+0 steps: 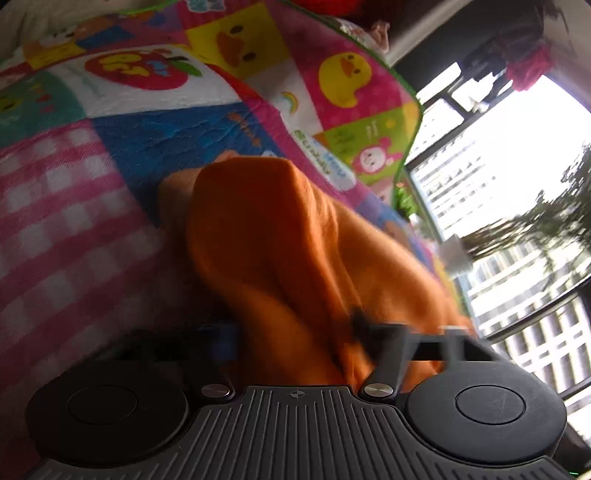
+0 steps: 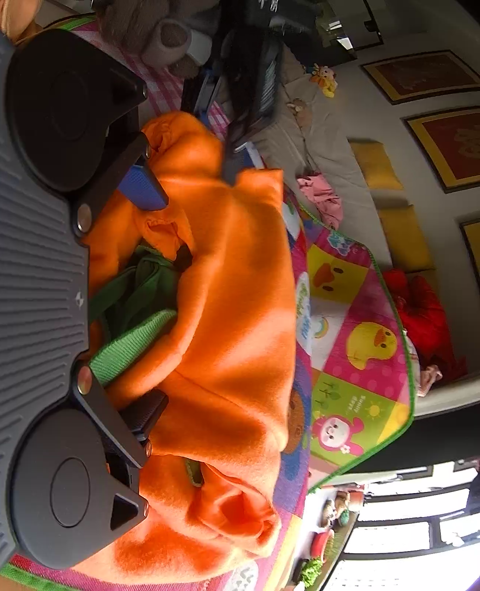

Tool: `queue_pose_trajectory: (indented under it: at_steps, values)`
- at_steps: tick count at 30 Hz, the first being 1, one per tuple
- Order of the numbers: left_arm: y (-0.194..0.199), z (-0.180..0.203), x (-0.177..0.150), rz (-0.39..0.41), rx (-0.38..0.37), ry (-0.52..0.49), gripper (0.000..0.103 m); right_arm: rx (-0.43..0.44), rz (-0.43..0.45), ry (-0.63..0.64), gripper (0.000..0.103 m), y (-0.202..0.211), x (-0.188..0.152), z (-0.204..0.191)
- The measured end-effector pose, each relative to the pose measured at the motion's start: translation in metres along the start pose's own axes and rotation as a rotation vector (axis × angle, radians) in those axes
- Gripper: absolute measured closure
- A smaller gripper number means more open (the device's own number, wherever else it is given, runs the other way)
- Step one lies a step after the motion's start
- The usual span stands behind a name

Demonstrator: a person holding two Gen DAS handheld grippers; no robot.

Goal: Fold clothes

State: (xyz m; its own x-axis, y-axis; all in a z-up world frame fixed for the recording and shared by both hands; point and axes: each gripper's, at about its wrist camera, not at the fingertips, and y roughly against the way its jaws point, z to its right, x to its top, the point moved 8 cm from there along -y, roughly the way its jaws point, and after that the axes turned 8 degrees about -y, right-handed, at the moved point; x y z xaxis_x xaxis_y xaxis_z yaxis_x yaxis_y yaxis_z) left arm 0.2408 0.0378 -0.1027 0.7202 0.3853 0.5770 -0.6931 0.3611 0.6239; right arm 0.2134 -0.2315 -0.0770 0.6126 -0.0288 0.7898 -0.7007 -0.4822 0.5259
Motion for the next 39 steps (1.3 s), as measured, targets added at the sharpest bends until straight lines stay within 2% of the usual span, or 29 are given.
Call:
queue_pose_trajectory:
  at_steps: [3,6,9,13,15,17,20,21,22,23,25,26,28,29,30,31,32,35,39]
  values:
    - [0.003,0.009,0.000,0.011,0.031,-0.086,0.074,-0.051,0.074,0.100,0.000,0.015,0.002,-0.010]
    - [0.011,0.020,-0.001,0.033,0.046,-0.167,0.077,-0.110,0.164,0.270,0.000,0.027,0.004,-0.034]
    - [0.015,0.023,0.000,0.031,0.034,-0.170,0.080,-0.111,0.215,0.400,0.000,0.031,0.005,-0.064]
    - [0.022,0.025,-0.001,0.022,-0.007,-0.161,0.084,-0.047,0.179,0.501,0.001,0.016,-0.002,-0.098]
    - [0.026,0.027,0.000,0.003,-0.068,-0.129,0.084,-0.036,0.150,0.565,0.003,0.002,-0.011,-0.110]
    - [0.030,0.031,0.002,-0.009,-0.114,-0.116,0.084,-0.035,0.128,0.622,0.004,-0.011,-0.020,-0.121]
    - [0.035,0.042,0.006,-0.009,-0.147,-0.136,0.086,-0.087,0.138,0.696,0.005,-0.028,-0.025,-0.135]
    - [0.036,0.046,0.007,-0.009,-0.158,-0.142,0.086,-0.118,0.146,0.708,0.011,-0.034,-0.024,-0.138]
    - [0.037,0.052,0.007,-0.007,-0.169,-0.154,0.086,-0.147,0.148,0.708,0.023,-0.039,-0.022,-0.139]
    - [0.039,0.057,0.007,-0.005,-0.180,-0.165,0.086,-0.165,0.140,0.684,0.030,-0.044,-0.019,-0.137]
    - [0.044,0.066,0.009,0.009,-0.195,-0.185,0.086,-0.179,0.115,0.588,0.064,-0.049,-0.010,-0.127]
    - [0.048,0.069,0.012,0.024,-0.200,-0.191,0.085,-0.167,0.104,0.514,0.067,-0.048,-0.004,-0.120]
    - [0.058,0.072,0.018,0.058,-0.215,-0.198,0.075,-0.110,0.093,0.359,0.070,-0.038,0.010,-0.104]
    - [0.064,0.072,0.022,0.079,-0.222,-0.199,0.075,-0.080,0.091,0.277,0.071,-0.030,0.017,-0.094]
    - [0.070,0.072,0.027,0.107,-0.219,-0.202,0.070,-0.053,0.090,0.188,0.071,-0.023,0.024,-0.083]
    - [0.075,0.072,0.032,0.135,-0.219,-0.201,0.058,-0.027,0.092,0.096,0.072,-0.015,0.031,-0.069]
    - [0.080,0.072,0.037,0.161,-0.219,-0.200,0.053,-0.003,0.095,0.002,0.072,-0.007,0.037,-0.055]
    - [0.087,0.076,0.046,0.203,-0.238,-0.202,0.044,0.072,0.119,-0.282,0.072,0.016,0.048,-0.003]
    - [0.072,0.095,0.041,0.180,-0.247,-0.252,0.028,0.156,0.122,-0.614,0.072,0.032,0.042,0.067]
